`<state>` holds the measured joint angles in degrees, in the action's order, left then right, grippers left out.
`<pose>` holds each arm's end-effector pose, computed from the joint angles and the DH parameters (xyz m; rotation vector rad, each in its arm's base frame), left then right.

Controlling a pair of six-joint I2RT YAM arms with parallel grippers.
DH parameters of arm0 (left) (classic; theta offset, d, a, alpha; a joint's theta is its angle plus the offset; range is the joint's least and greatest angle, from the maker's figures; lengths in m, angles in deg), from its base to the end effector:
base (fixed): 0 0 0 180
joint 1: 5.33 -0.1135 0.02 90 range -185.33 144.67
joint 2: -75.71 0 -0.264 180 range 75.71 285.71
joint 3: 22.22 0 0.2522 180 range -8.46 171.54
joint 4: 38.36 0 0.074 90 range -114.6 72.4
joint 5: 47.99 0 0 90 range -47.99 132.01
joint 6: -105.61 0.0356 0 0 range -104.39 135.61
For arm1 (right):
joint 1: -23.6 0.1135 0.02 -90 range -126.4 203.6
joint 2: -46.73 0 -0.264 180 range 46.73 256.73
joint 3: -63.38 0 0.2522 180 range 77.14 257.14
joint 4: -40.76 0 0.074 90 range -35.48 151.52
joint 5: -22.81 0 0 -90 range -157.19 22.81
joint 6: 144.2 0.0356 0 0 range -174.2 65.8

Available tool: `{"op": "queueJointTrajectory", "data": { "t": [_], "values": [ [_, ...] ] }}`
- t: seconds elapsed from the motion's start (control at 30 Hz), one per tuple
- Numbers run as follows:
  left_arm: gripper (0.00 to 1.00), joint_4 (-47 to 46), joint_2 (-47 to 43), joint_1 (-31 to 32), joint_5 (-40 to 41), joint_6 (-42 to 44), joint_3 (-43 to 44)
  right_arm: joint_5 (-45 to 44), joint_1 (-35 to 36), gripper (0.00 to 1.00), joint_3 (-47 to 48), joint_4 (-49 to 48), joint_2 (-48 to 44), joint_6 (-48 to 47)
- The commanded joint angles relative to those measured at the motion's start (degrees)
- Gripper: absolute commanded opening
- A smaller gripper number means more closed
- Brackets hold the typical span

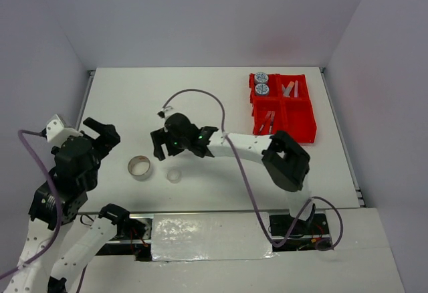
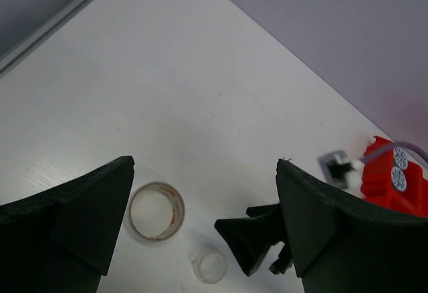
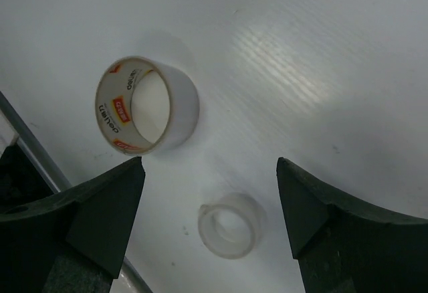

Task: Sort the stationery into containers
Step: Pick up the stationery from the center of the board.

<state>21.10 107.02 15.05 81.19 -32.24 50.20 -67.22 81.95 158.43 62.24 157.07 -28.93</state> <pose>0.0837 -0.0071 0.3845 -0.8592 1.6063 -0.1945 0.2324 0.3770 0.2289 -0.6641 2.2372 0.7791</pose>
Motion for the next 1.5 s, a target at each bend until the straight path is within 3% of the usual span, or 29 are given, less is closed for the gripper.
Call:
{"op": "queueJointTrajectory", "data": {
  "t": [0.0,0.23,0.4,0.53,0.63,0.7,0.73,0.77,0.93,1.0,1.17,1.33,1.47],
  "values": [
    [0.99,-7.46,-1.51,-0.17,-5.14,8.98,-0.47,-1.81,2.73,0.86,9.81,1.66,5.65,0.21],
    [0.99,-5.53,-0.11,-0.17,-5.17,11.74,-2.14,-4.10,6.87,0.83,26.45,11.96,19.72,-5.06],
    [0.99,-5.53,1.47,-0.17,-7.27,12.26,-2.76,-5.50,7.22,0.69,30.23,14.94,23.07,-5.33],
    [0.99,-5.70,0.42,-0.17,-6.66,12.26,-3.02,-4.63,7.22,0.49,30.59,14.69,24.04,-5.68],
    [0.99,-6.14,-0.89,-0.17,-6.75,12.26,-3.37,-4.01,7.22,0.46,31.37,14.51,24.30,-5.77],
    [0.99,-6.32,-1.25,-0.17,-6.75,12.17,-3.63,-3.40,7.22,0.37,32.25,14.60,24.65,-6.20],
    [0.99,-6.23,-1.51,-0.17,-6.66,12.17,-3.63,-3.22,7.22,0.17,32.87,14.77,25.18,-6.29],
    [0.99,-6.23,-1.60,-0.17,-6.40,12.00,-3.63,-2.96,7.22,0.03,33.48,14.69,25.27,-5.95],
    [0.99,-6.40,-2.39,-0.25,-6.39,12.00,-3.81,5.29,4.94,0.00,24.91,4.95,18.08,-2.44],
    [0.99,-7.28,-2.83,-0.25,-7.88,12.78,-4.25,8.54,1.61,0.00,22.86,0.54,14.22,0.99],
    [0.99,-8.34,-2.57,-0.52,-9.82,13.66,-4.69,5.06,-6.30,0.00,14.09,0.62,4.11,1.62],
    [0.99,-9.66,-0.38,-0.61,-14.91,15.68,-5.04,-11.61,-23.95,0.00,-5.57,4.65,-15.83,2.40],
    [0.99,-10.36,2.08,-1.92,-18.52,16.48,-4.78,-17.97,-40.12,0.00,-15.01,8.88,-27.96,2.58]
  ]
}}
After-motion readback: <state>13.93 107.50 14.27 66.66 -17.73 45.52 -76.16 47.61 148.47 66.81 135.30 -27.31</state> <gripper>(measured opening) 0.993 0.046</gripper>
